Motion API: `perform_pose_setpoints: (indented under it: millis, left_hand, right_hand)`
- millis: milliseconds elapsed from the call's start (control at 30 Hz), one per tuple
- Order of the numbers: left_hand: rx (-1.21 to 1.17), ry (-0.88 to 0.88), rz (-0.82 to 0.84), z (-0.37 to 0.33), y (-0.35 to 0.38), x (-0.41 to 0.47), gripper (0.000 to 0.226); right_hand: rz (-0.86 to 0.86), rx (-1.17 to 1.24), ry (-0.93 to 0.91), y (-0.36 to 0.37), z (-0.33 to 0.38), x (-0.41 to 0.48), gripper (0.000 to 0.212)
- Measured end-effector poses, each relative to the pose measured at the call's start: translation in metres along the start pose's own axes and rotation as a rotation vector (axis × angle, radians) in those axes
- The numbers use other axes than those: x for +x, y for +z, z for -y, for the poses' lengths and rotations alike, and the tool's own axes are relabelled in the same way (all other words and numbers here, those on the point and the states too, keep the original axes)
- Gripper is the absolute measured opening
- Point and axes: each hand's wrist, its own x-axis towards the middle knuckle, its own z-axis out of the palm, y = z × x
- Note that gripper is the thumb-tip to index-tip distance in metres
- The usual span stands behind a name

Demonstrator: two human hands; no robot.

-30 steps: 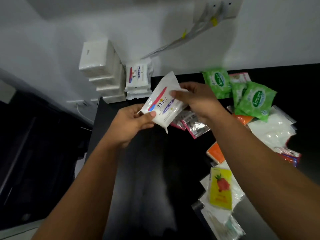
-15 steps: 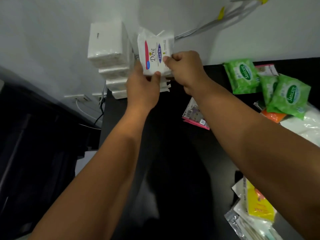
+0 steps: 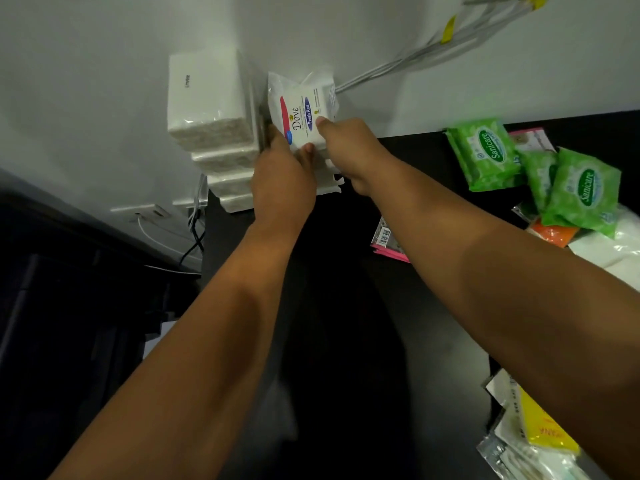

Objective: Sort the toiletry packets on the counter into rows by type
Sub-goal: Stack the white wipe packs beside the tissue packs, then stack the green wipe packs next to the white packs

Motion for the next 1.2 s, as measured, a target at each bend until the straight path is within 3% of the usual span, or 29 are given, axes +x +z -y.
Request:
perform_pose_setpoints:
  millis: [200,667,900,1000,1200]
  left_hand:
    - [0.029,-0.048,0.134,-0.003,-0.002,0.008,0.060]
    - [0.177,0.076,0.130,-0.013,-0.014,-0.011,0.071]
    - [0.005,0.200,-0.018,-0.034,-0.025,-0.032,0.055]
    - [-0.055,0.192,0.003,-0.044,-0.019,-0.049,0.048]
    - [-0.097,0.190,0.082,-0.068,0.021,-0.095,0.040]
  right_hand:
    - [0.063,0.064,0.039,0.000,-0.001,0.002,0.043]
    - [0.101,-0.091,0.016,-0.006,0.010,-0.008,0.045]
    - [0.007,-0.200,-0.086,-0.050,-0.002,-0.039,0.038]
    - [0.021,-0.394,-0.147,-0.079,-0.015,-0.060,0.026]
    - [-0.053,-0.449,-0.171,-0.130,-0.058,-0.103,0.034]
